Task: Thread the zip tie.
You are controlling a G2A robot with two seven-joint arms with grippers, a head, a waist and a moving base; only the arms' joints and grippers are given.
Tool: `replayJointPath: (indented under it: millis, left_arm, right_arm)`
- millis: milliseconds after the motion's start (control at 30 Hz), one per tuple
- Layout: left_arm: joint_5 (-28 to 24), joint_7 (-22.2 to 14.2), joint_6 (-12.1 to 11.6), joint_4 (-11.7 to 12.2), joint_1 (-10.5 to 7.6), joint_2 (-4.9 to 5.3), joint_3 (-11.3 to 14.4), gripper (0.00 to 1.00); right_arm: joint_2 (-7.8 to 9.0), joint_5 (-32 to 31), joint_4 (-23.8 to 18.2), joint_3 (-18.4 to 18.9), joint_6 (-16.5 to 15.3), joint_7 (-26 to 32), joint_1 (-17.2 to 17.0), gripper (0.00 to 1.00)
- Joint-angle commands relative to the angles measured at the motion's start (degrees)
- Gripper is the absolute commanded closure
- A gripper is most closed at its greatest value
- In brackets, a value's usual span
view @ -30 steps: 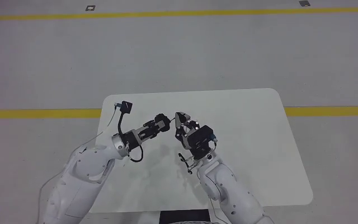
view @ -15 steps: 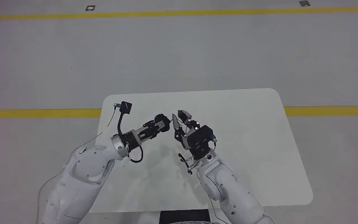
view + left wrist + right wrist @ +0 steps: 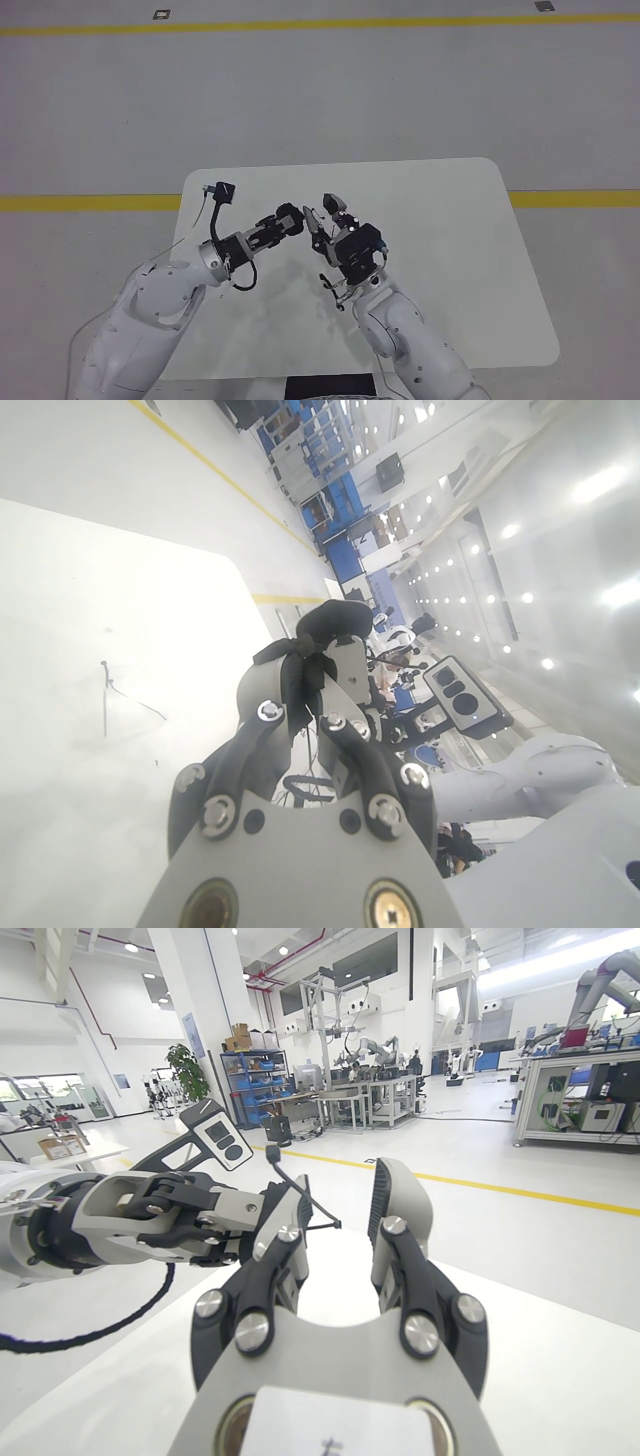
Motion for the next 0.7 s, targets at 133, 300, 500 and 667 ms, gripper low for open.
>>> replayJointPath:
  millis: [133, 300, 500, 667]
  left_arm:
    - [-2.45, 0.65, 0.61, 0.04, 0.22, 0.06, -0.71, 1.00]
    - [-6.34, 0.71, 0.86, -0.31, 0.27, 0.04, -0.99, 1.00]
    - [-13.60, 0.35, 1.88, 0.13, 0.18, -0.11, -1.11, 1.00]
    - [-19.78, -0.37, 3.06, 0.69, -0.01, -0.26, -1.09, 1.00]
  right_arm:
    - [0.28, -0.63, -0.43, 1.07, -0.03, -1.61, -0.78, 0.00]
    - [0.68, -3.07, -0.25, 2.45, 0.45, -2.93, -1.58, 0.00]
    - [1.00, -7.81, 0.12, 3.09, 3.22, -3.46, -1.98, 0.00]
    - [1.97, -7.81, 1.91, 1.00, 7.40, -3.81, 0.13, 0.00]
